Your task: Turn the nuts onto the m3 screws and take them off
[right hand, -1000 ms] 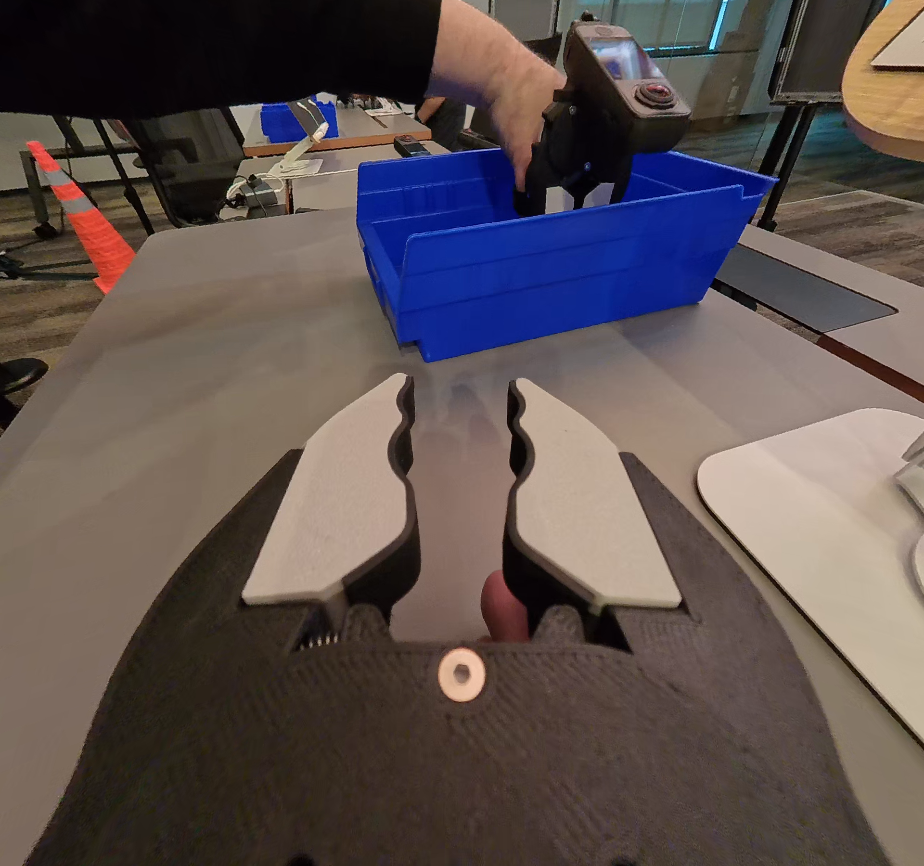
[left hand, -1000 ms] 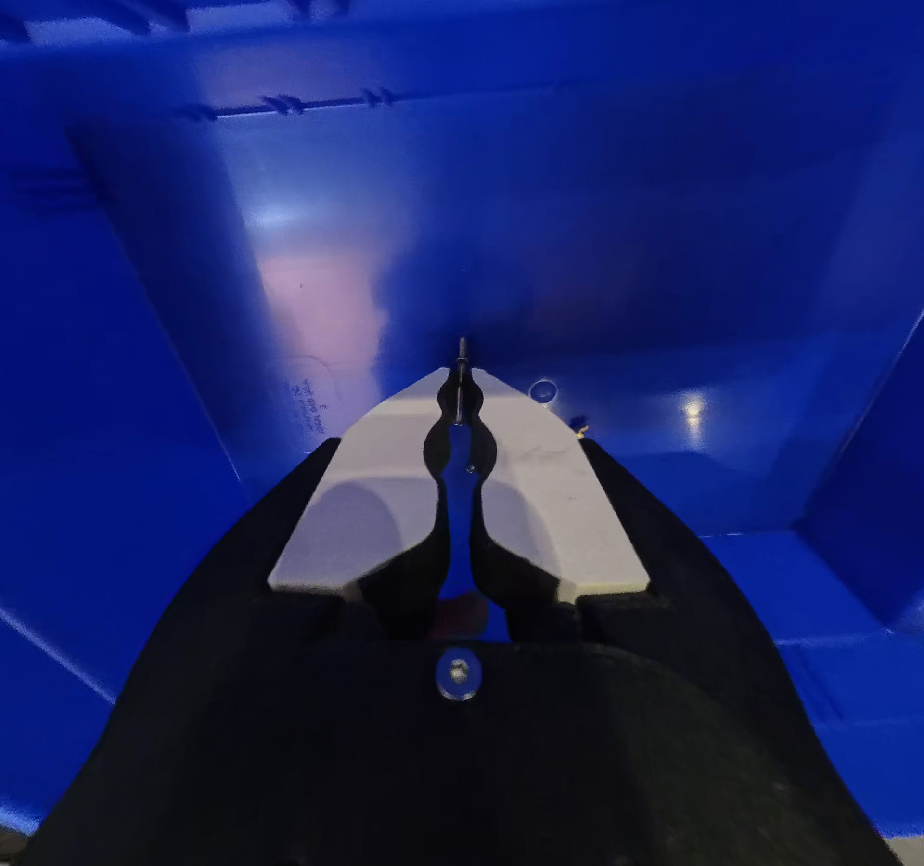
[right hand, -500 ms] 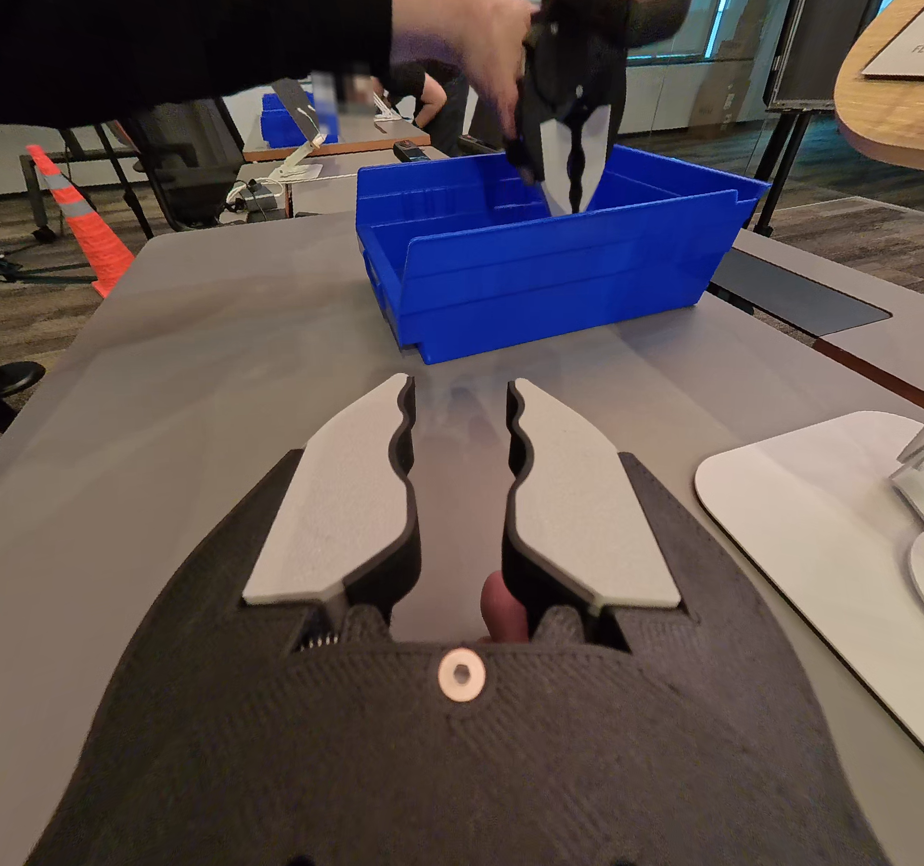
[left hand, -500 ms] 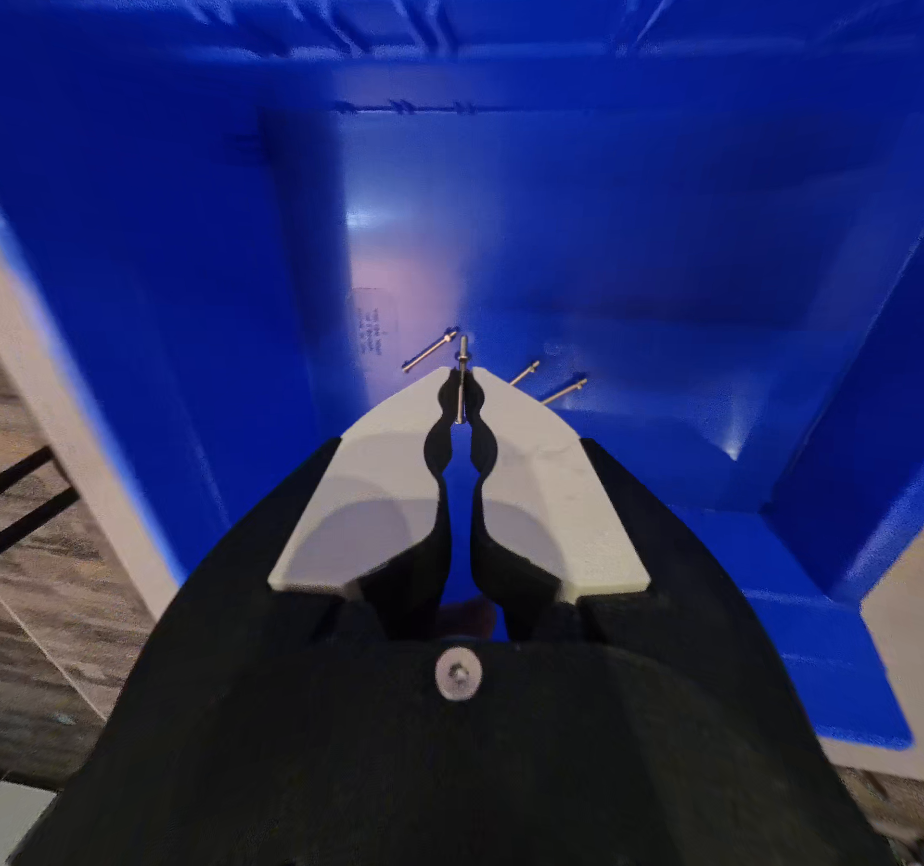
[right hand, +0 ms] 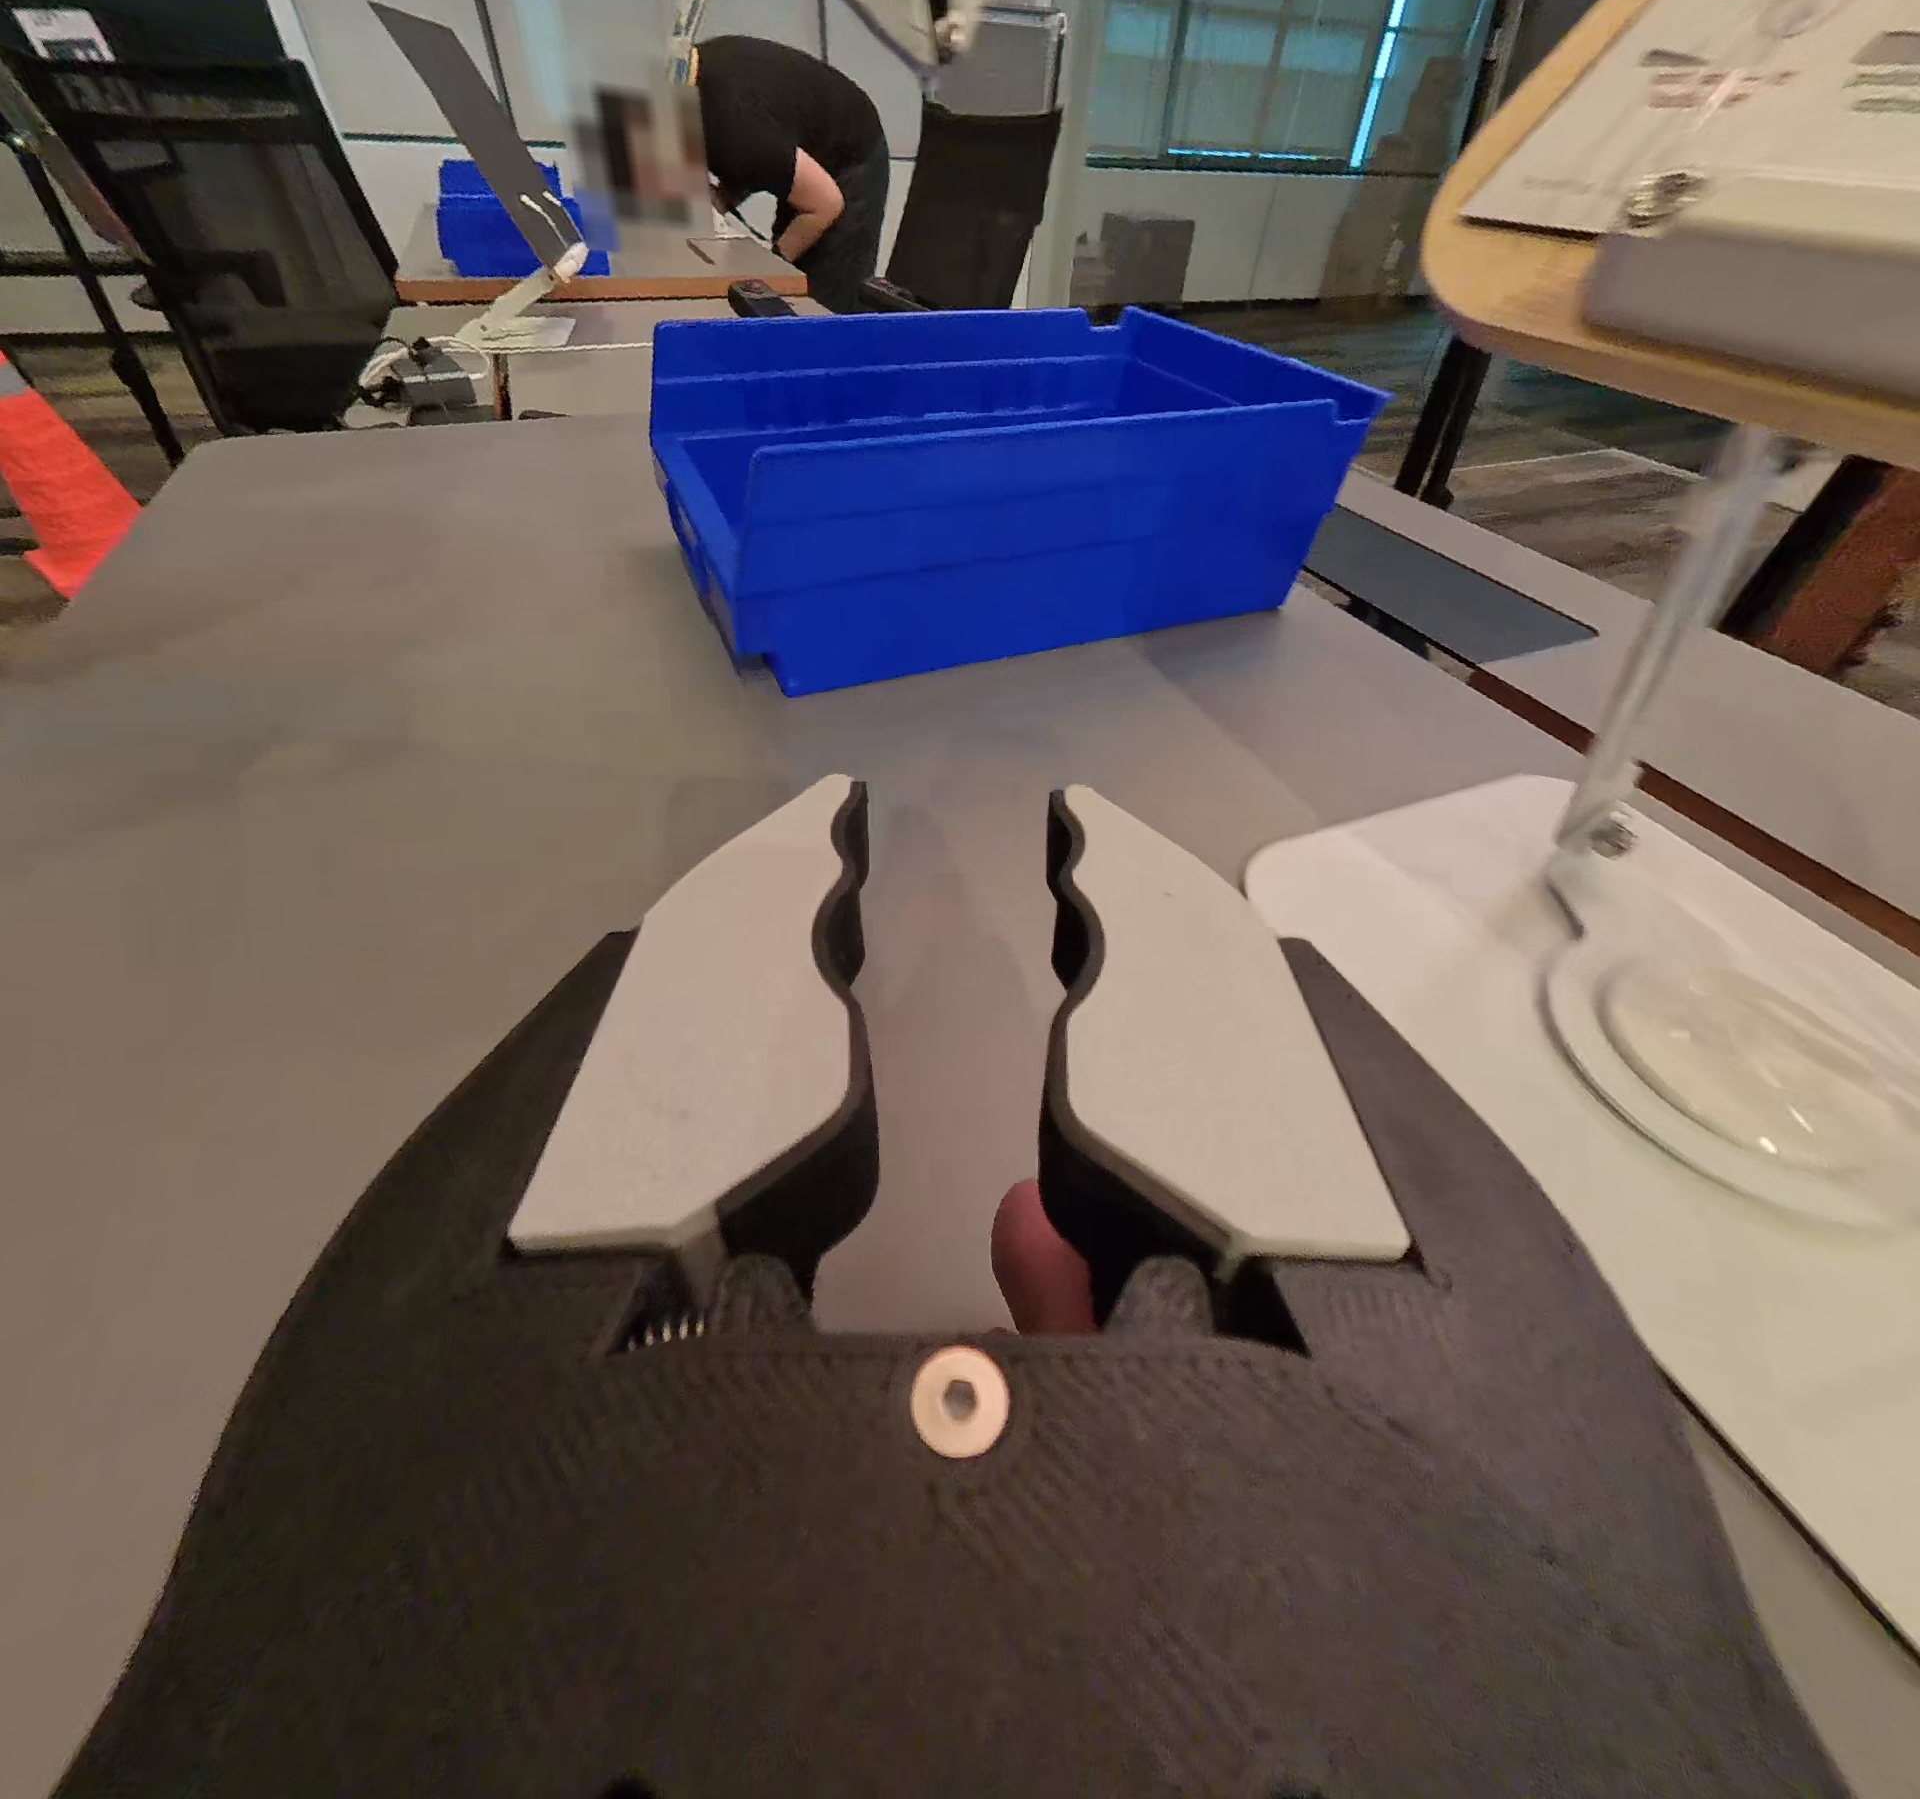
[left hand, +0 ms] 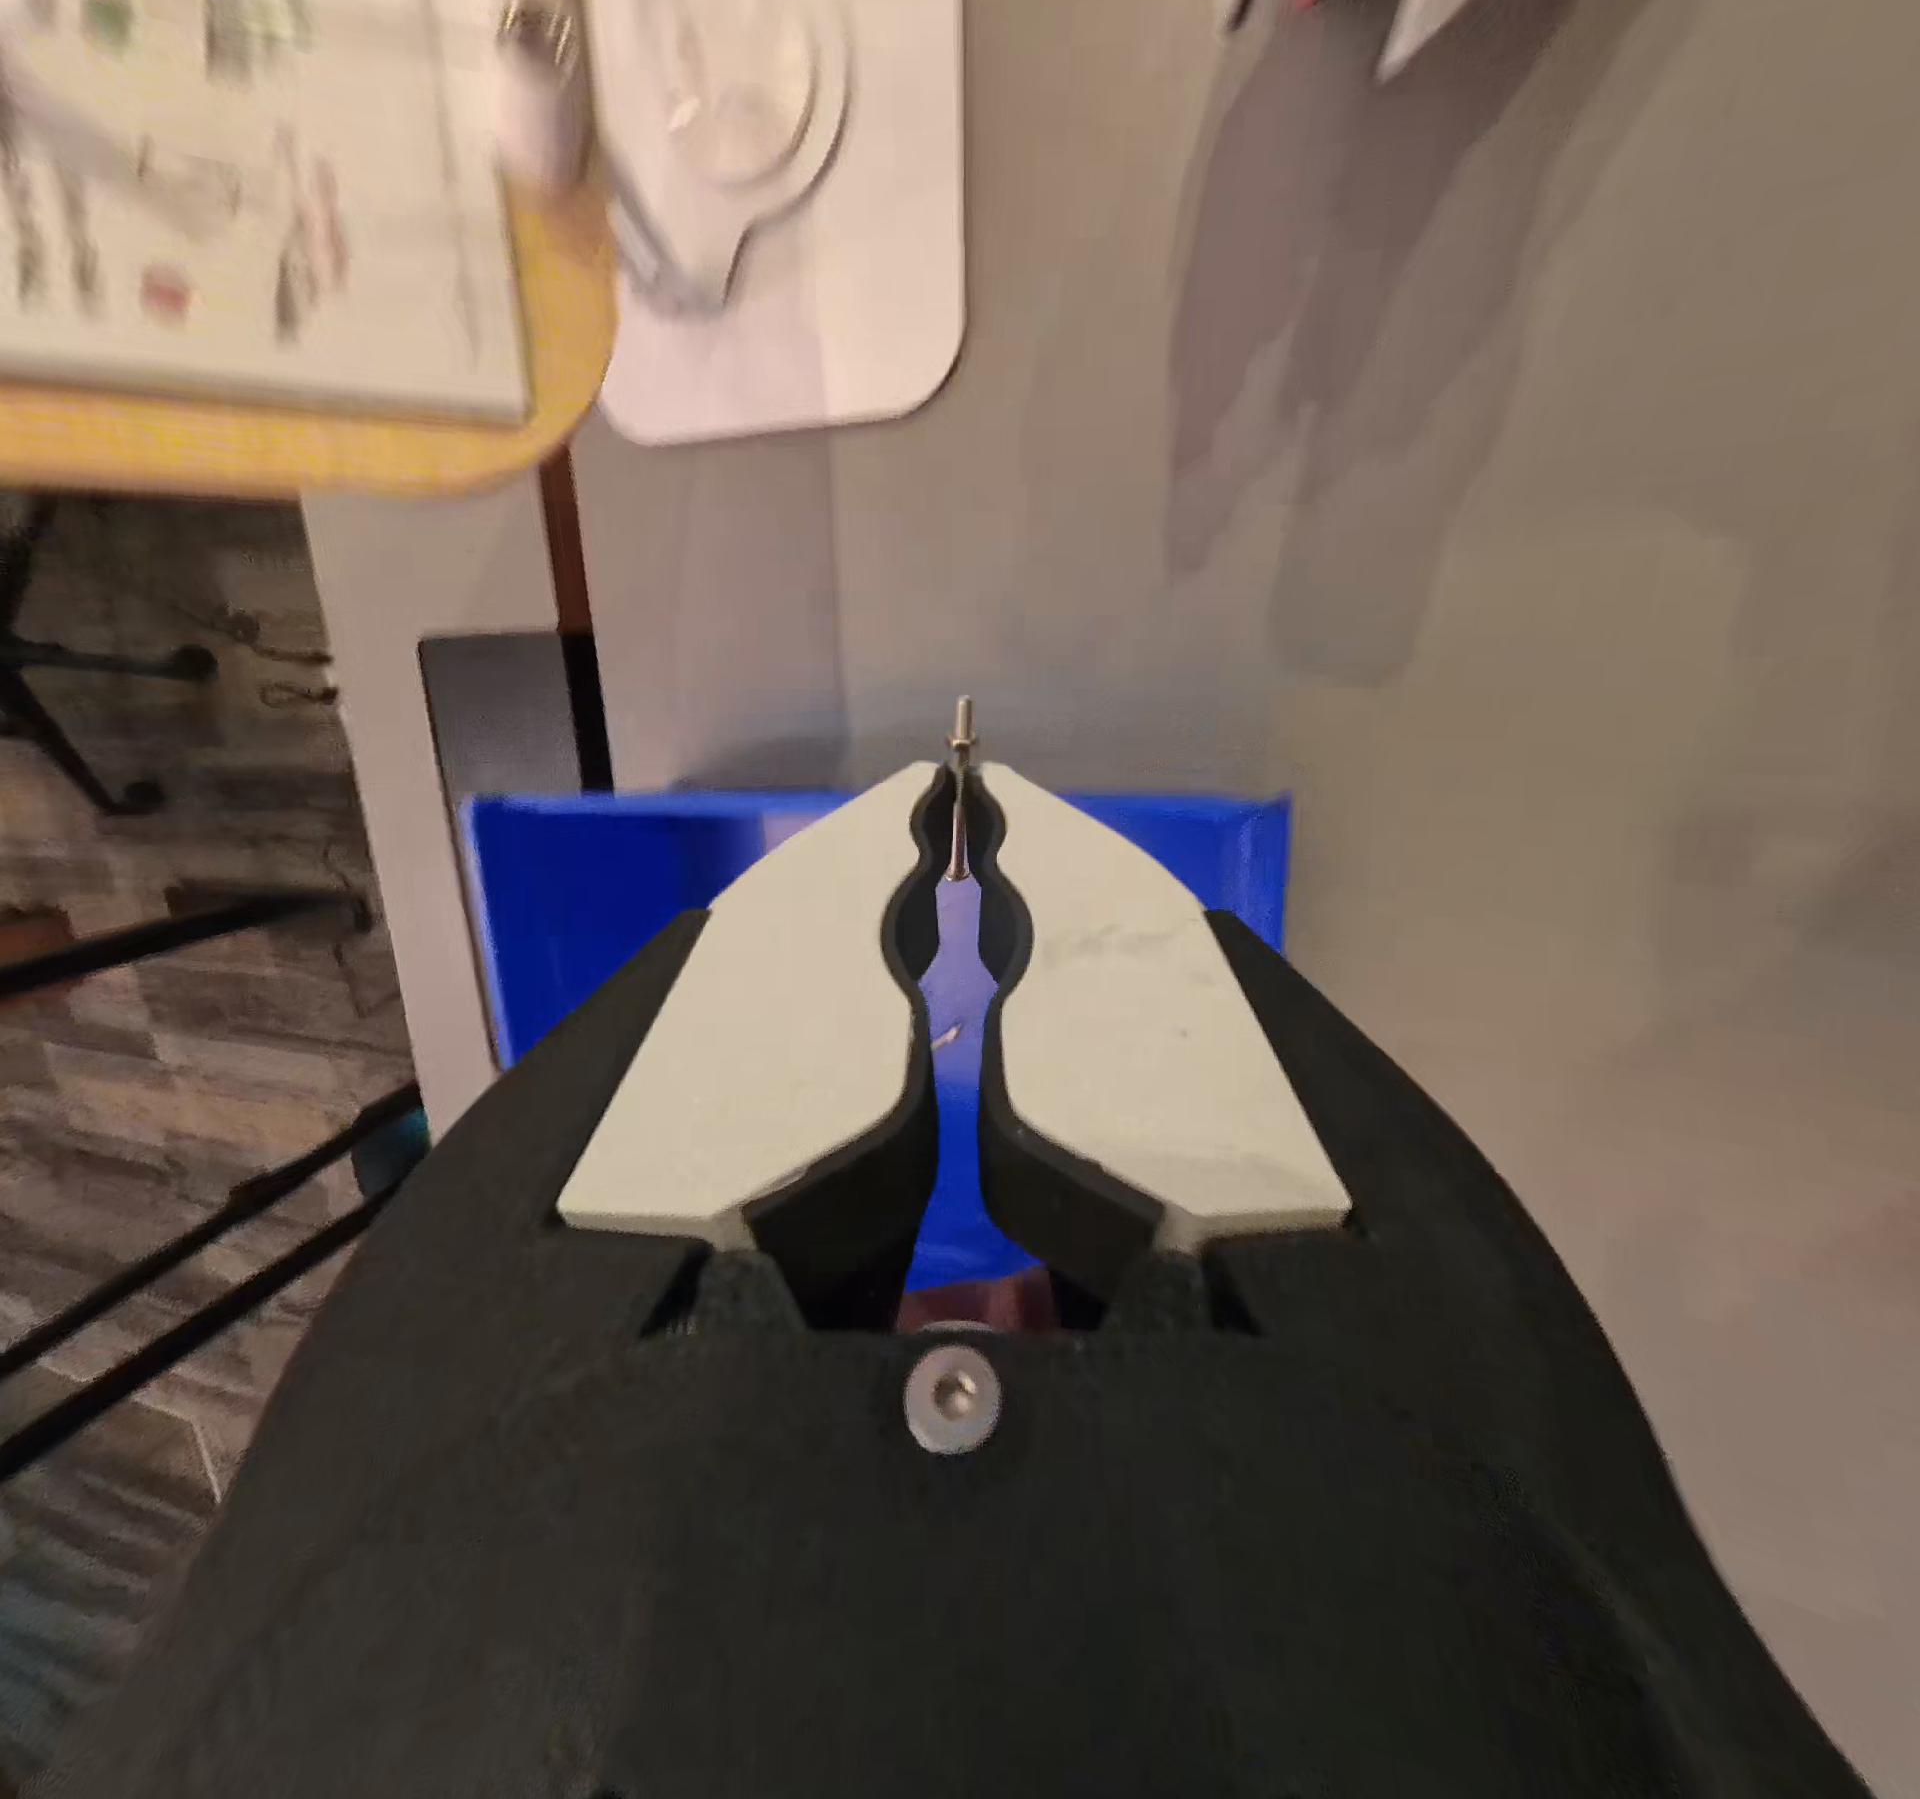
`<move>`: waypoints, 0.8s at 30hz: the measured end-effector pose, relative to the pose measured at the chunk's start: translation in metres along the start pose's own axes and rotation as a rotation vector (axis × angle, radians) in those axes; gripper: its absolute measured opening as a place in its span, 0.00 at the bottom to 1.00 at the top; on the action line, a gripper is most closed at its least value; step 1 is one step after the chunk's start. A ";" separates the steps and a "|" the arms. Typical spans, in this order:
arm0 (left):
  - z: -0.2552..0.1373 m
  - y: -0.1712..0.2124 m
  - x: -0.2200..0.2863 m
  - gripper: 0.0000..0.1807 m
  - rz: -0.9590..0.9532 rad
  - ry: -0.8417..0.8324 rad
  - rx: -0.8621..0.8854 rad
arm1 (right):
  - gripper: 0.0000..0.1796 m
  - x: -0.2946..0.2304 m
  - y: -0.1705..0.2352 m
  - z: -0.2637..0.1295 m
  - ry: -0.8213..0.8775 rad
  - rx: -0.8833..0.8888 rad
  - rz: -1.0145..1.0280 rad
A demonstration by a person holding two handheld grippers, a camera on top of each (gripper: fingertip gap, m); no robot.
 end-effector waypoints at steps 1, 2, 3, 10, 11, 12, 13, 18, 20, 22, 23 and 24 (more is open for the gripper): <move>0.004 -0.015 0.013 0.01 0.018 0.012 0.009 | 0.18 0.002 0.001 -0.008 -0.001 0.000 0.006; 0.008 -0.029 0.025 0.01 0.037 0.020 0.020 | 0.18 0.004 0.001 -0.016 0.000 0.000 0.011; 0.014 -0.043 0.034 0.01 0.033 0.026 0.045 | 0.18 0.005 0.002 -0.024 0.005 0.000 0.013; 0.065 -0.114 0.065 0.01 -0.061 -0.056 0.247 | 0.17 0.017 0.004 -0.066 0.020 0.015 0.046; 0.074 -0.120 0.069 0.01 -0.070 -0.049 0.275 | 0.17 0.021 0.005 -0.070 0.025 0.008 0.047; 0.082 -0.126 0.072 0.01 -0.100 -0.052 0.315 | 0.18 0.024 0.006 -0.074 0.027 -0.008 0.040; 0.090 -0.130 0.074 0.01 -0.134 -0.048 0.345 | 0.18 0.028 0.008 -0.079 0.034 -0.024 0.028; 0.133 -0.139 0.083 0.01 -0.251 0.021 0.431 | 0.18 0.045 0.022 -0.093 0.026 -0.107 0.037; 0.152 -0.138 0.083 0.01 -0.262 0.007 0.410 | 0.17 0.046 0.024 -0.095 0.002 -0.118 0.045; 0.162 -0.140 0.086 0.01 -0.282 0.029 0.444 | 0.17 0.046 0.025 -0.095 -0.011 -0.121 0.056; 0.167 -0.140 0.085 0.01 -0.280 0.003 0.430 | 0.17 0.045 0.024 -0.095 -0.020 -0.114 0.070; 0.171 -0.139 0.084 0.01 -0.263 -0.039 0.417 | 0.17 0.044 0.023 -0.095 -0.022 -0.099 0.088</move>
Point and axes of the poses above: each gripper's, where its closed fingertips meet, z out along the fingers, y out of its underside, x = y × z across the jaws, the point moved 5 cm from there along -z, back along the fingers, and after that the axes turned 6 degrees about -z, right-handed, at the moved point
